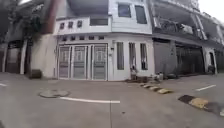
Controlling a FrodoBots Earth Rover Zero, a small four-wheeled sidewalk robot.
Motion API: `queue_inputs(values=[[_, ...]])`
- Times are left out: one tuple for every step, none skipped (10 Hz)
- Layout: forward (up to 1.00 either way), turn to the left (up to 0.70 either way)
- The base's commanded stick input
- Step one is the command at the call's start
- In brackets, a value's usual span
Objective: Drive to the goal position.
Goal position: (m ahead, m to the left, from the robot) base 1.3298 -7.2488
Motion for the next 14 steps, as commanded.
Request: queue_inputs(values=[[0.00, -0.50], [0.00, -0.50], [0.00, -0.50], [0.00, -0.50], [0.00, -0.50], [0.00, -0.50], [0.00, -0.50], [0.00, -0.50], [0.00, -0.50], [0.00, -0.50], [0.00, -0.50], [0.00, -0.50], [0.00, -0.50], [0.00, -0.50]])
